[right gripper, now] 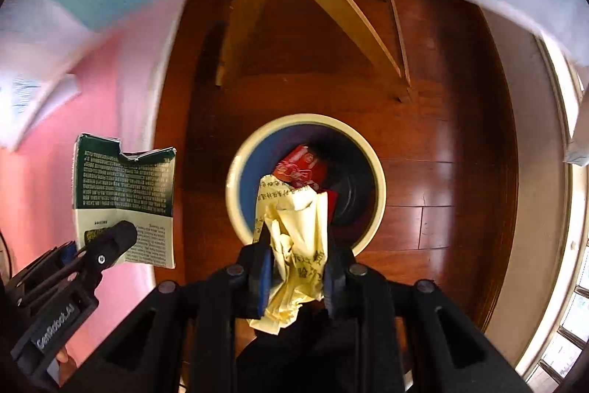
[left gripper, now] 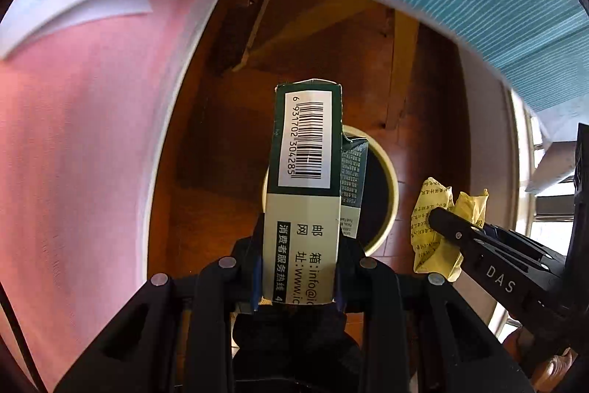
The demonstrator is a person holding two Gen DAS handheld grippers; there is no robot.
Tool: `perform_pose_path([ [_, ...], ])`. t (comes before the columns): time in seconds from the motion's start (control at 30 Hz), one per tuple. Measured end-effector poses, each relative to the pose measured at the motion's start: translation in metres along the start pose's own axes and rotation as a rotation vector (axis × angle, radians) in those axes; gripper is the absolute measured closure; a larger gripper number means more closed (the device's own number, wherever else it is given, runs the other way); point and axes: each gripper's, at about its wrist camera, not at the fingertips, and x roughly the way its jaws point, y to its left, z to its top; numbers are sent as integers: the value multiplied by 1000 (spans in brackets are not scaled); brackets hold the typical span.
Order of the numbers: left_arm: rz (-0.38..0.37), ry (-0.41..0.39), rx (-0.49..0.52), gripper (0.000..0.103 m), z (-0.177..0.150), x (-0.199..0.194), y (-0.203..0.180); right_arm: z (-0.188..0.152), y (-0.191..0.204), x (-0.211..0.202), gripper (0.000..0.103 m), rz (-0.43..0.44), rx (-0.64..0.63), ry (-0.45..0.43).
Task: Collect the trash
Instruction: 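Lower the box and yellow wrapper over the bin and open both tools, then raise both tools back toward the table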
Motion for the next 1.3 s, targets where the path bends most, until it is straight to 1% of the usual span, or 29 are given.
perform_pose_path([
  [0.07,15,1,27,76,0,21,-6,4,-6,20,78,-15,7,7],
  [0.13,34,-1,59,76,-2,40,-13,5,-9,35,78,-25,14,13],
  [0.17,38,0,68,74,-1,45,-13,6,-11,42,76,-30,18,12],
  [0.2,46,3,72,72,-2,52,-14,9,-10,46,71,-30,21,13],
  [0.23,46,14,72,61,-2,59,-14,10,-11,51,62,-37,22,19],
  [0.27,42,27,65,43,0,65,-14,11,-10,55,57,-47,23,21],
  [0.3,35,35,53,35,0,68,-12,12,-10,57,51,-50,21,21],
  [0.33,26,28,42,29,0,68,-10,12,-11,58,50,-47,19,20],
  [0.4,18,5,33,27,-1,65,-6,14,-10,59,48,-45,11,20],
  [0.43,20,-6,32,19,-1,62,-5,14,-8,59,45,-49,4,23],
  [0.47,22,-16,32,11,-2,58,-1,14,-6,58,44,-50,0,27],
  [0.53,26,-45,32,9,-2,50,3,15,-6,57,44,-48,4,34],
  [0.63,34,-60,31,9,2,38,5,17,-7,54,44,-36,23,32],
  [0.7,34,-70,25,9,10,29,10,16,-4,44,44,-36,28,22],
  [0.83,24,-101,5,9,13,0,10,17,0,22,44,-40,47,12],
  [0.97,11,-145,1,9,13,-34,14,19,2,-13,44,-38,58,-9],
  [1.07,-3,-184,7,9,12,-66,9,19,5,-43,44,-34,57,-31],
  [1.2,-31,-233,11,9,12,-111,-1,16,9,-90,44,-21,53,-56],
  [1.3,-47,-251,32,9,12,-146,-12,13,13,-129,44,-12,31,-72],
])
